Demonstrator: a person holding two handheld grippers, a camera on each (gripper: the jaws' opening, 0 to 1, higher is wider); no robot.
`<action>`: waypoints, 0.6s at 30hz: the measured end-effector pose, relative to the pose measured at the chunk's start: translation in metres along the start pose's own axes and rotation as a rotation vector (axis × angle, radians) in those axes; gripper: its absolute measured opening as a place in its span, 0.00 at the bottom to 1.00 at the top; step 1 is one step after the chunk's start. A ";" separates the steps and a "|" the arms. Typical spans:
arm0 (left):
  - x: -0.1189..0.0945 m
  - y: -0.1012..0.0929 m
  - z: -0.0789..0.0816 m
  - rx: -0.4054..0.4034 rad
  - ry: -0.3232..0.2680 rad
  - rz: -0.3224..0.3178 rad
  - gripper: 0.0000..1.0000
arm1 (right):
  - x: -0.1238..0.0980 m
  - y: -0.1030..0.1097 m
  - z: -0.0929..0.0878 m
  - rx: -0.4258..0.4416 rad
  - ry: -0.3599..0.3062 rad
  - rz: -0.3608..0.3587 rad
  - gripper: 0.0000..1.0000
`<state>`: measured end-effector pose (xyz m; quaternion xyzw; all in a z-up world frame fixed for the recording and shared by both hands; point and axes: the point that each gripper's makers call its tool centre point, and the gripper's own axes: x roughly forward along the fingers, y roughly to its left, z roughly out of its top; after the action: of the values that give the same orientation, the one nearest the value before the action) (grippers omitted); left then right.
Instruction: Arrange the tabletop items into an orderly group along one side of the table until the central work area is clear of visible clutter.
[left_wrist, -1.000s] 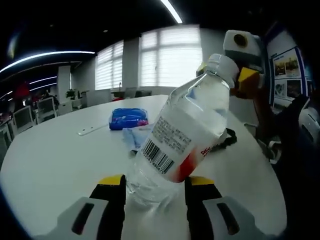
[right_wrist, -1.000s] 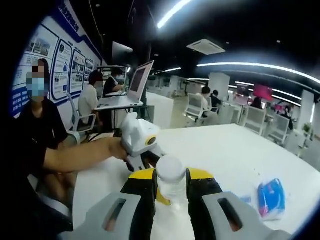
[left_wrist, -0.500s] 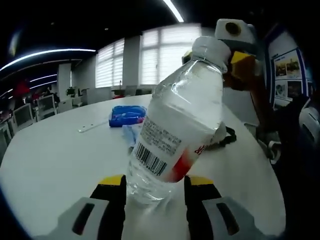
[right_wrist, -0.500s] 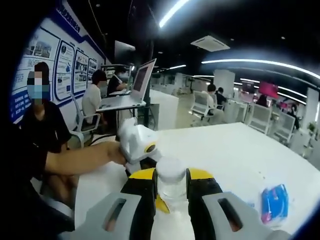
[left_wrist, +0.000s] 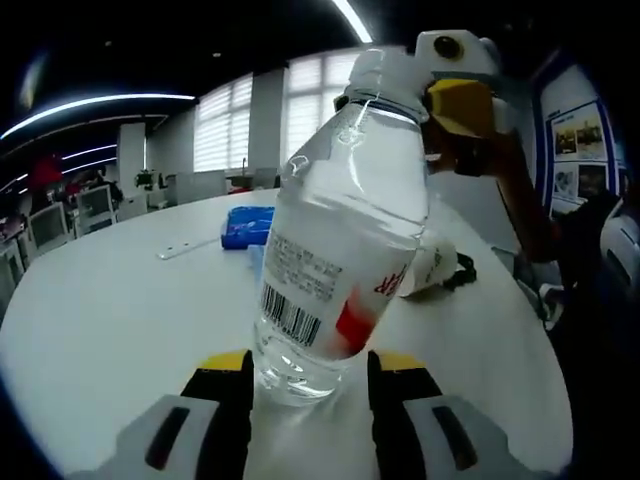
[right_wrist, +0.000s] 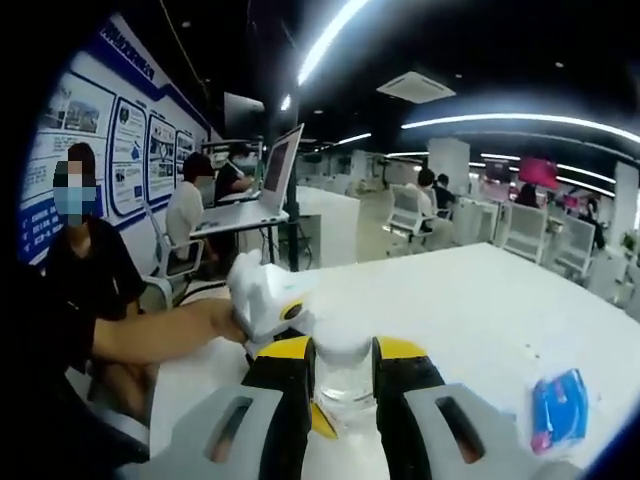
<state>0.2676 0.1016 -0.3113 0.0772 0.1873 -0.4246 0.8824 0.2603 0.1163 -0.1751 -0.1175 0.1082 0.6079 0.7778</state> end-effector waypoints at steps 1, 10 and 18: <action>0.000 0.000 0.000 -0.001 0.001 0.001 0.44 | 0.001 -0.001 0.000 0.002 0.001 0.001 0.20; 0.002 0.002 -0.001 -0.003 0.009 -0.001 0.43 | 0.004 -0.003 0.001 0.019 0.005 0.008 0.20; 0.004 0.003 -0.001 -0.012 0.011 0.003 0.42 | 0.007 -0.011 0.001 0.055 0.003 0.019 0.20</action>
<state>0.2722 0.1014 -0.3133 0.0743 0.1948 -0.4219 0.8823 0.2725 0.1208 -0.1761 -0.0961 0.1273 0.6117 0.7748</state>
